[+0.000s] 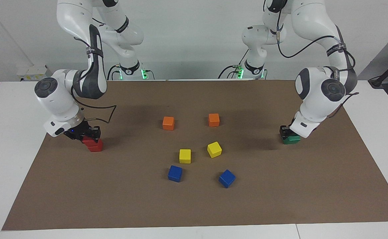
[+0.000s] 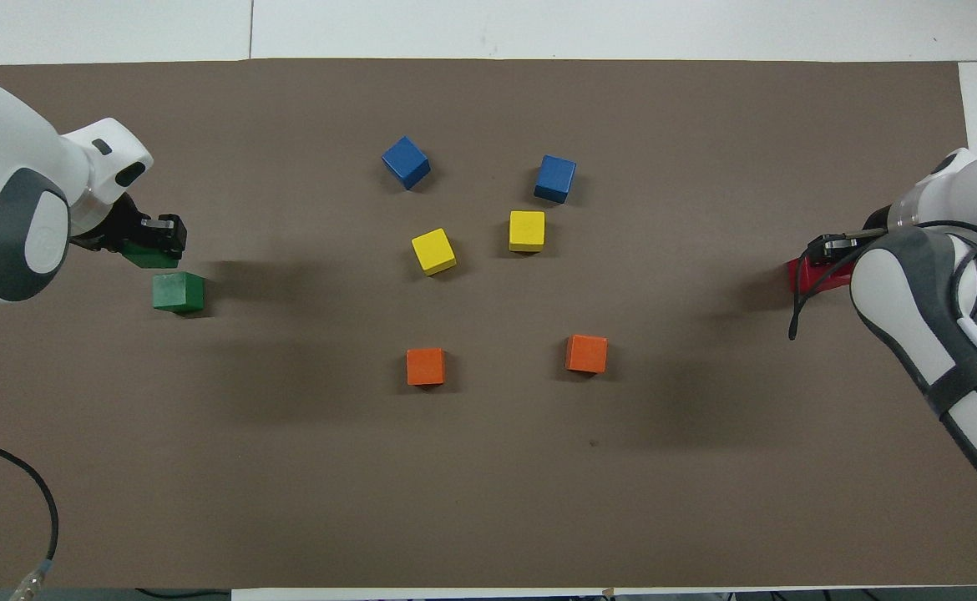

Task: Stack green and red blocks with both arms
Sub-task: 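Carry the green block onto the other green block with the left gripper, then settle the green block on green while the right gripper releases red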

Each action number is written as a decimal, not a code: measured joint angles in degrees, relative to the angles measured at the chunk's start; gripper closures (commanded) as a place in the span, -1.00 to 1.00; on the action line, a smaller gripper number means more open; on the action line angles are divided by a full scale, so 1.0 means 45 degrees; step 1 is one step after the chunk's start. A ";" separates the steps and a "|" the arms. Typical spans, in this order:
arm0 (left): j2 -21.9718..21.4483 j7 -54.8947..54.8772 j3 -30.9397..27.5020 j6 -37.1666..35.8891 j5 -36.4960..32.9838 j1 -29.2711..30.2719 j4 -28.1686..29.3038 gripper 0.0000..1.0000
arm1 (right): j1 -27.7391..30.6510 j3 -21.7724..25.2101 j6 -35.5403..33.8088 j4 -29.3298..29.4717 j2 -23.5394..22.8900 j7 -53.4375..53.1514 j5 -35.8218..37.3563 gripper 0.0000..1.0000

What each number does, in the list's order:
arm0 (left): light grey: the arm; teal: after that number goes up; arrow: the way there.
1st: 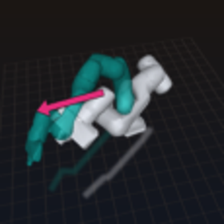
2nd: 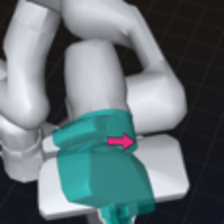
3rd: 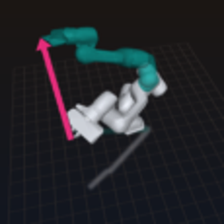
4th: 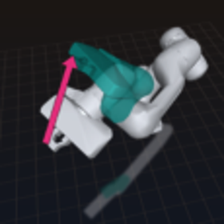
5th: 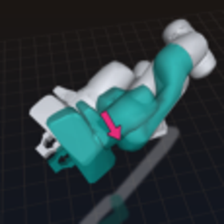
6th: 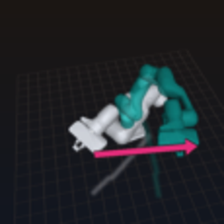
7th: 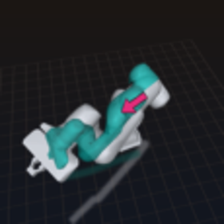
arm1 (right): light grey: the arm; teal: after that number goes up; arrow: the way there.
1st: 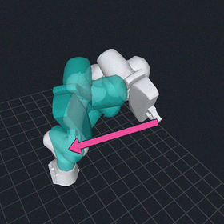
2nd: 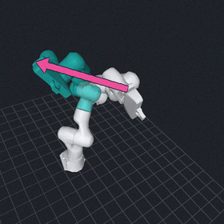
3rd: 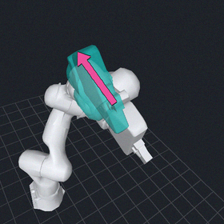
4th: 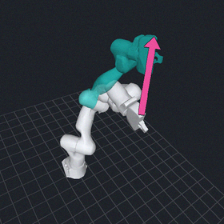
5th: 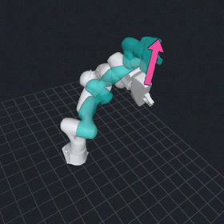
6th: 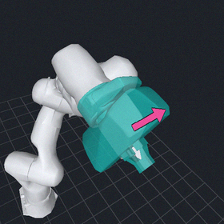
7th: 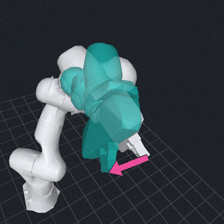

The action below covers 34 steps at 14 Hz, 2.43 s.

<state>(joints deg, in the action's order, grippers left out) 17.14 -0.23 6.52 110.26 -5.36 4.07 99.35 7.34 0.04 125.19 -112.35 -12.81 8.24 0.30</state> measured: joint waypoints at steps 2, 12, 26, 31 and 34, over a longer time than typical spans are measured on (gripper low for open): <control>0.0000 -0.0459 0.0010 0.0249 0.0006 0.0387 0.0216 1.00 | 0.0000 0.0000 0.0036 -0.0011 0.0000 0.0000 0.0000 1.00; -0.0318 -0.0765 0.0113 0.1574 0.0725 0.0631 0.1824 1.00 | 0.0000 0.0000 0.0221 -0.0075 -0.0014 0.0000 0.0000 1.00; -0.0451 -0.1479 0.0062 0.1503 0.1104 0.0813 0.2005 1.00 | 0.0000 -0.0002 0.0467 -0.0117 -0.0154 0.0000 0.0001 0.65; -0.0524 -0.1479 0.0075 0.1486 0.1110 0.0815 0.2158 1.00 | 0.0000 -0.0002 0.0466 -0.0166 -0.0170 -0.0017 0.0001 -1.00; -0.0719 -0.1482 0.0076 0.1426 0.1111 0.0816 0.2372 1.00 | 0.0000 -0.0002 0.0466 -0.0166 -0.0170 -0.0019 0.0001 -1.00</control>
<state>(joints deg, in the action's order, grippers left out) 13.91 -6.90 6.86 116.67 -0.36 7.74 110.02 7.34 0.03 127.29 -113.10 -13.58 8.15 0.31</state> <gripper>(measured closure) 0.454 0.000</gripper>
